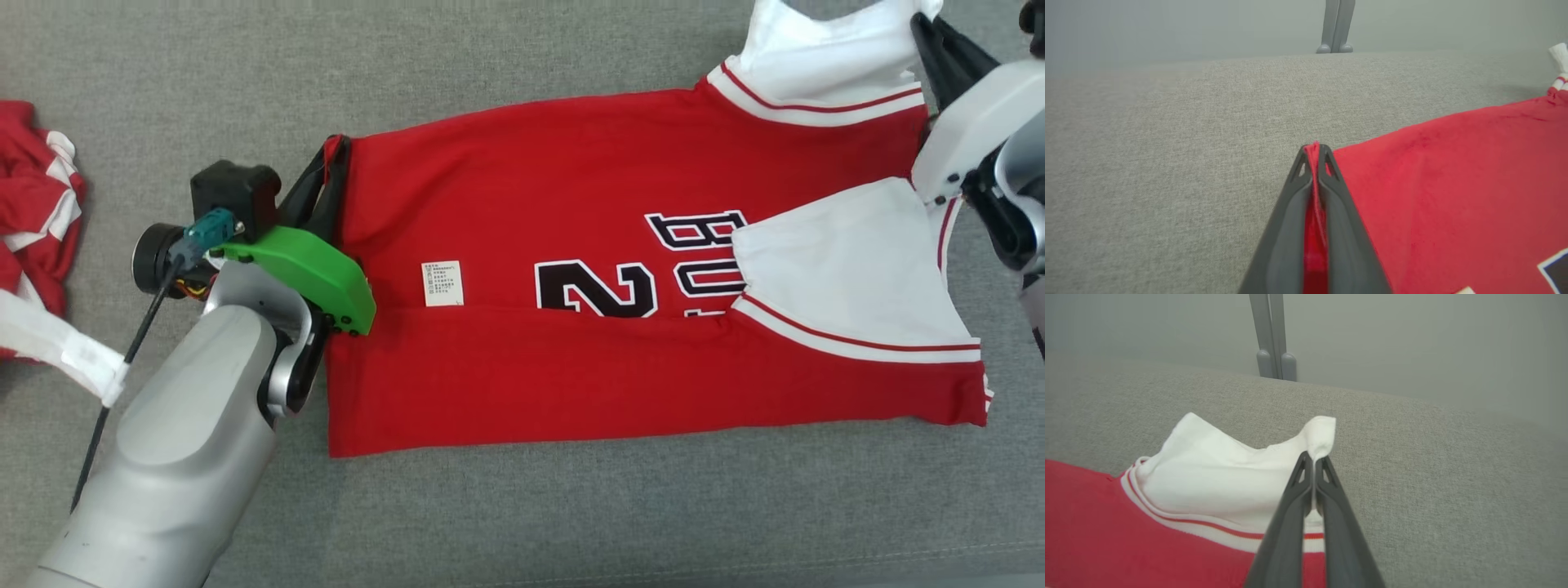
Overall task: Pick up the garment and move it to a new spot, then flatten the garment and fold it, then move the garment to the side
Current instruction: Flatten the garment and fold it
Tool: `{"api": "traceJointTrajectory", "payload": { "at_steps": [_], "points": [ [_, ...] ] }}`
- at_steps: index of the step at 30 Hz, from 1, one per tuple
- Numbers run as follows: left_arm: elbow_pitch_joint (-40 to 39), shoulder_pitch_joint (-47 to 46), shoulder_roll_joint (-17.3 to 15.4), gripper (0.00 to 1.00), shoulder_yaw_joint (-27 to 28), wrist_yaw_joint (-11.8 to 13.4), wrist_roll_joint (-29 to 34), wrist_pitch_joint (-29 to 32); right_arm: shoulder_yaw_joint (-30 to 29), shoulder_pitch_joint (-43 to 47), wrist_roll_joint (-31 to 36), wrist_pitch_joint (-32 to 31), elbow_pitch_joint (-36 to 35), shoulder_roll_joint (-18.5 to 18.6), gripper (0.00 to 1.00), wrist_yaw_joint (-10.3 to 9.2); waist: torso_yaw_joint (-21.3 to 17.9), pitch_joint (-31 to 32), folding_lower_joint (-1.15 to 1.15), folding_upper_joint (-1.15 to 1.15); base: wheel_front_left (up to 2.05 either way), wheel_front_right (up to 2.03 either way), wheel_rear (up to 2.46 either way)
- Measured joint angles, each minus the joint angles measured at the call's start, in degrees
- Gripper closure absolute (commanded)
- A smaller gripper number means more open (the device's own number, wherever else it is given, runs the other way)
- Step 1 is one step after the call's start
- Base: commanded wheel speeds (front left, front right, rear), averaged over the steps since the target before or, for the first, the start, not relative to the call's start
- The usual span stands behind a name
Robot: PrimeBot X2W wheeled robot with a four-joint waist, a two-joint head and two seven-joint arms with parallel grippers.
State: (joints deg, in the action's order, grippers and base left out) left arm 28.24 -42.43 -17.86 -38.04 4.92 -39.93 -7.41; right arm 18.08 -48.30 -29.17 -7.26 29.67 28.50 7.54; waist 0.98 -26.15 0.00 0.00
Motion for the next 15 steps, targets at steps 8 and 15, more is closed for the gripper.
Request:
{"api": "traceJointTrajectory", "payload": {
  "at_steps": [8, 15],
  "points": [
    [0.2, 2.7, -1.8, 1.00, 0.9, -1.9, 4.3, -7.3, -3.2, 12.7, 0.0, 0.7, -8.5, -1.5, 1.00, 0.00, -2.0, 3.8, 0.00, 0.00, 0.00, 0.00, 0.00],
    [-5.4, 7.9, -3.0, 1.00, 5.0, -3.4, 12.7, -7.6, -5.1, 22.2, 1.4, -1.9, -15.8, -3.2, 1.00, 0.00, -4.4, 5.9, 0.00, 0.00, 0.00, 0.00, 0.00]
  ]
}}
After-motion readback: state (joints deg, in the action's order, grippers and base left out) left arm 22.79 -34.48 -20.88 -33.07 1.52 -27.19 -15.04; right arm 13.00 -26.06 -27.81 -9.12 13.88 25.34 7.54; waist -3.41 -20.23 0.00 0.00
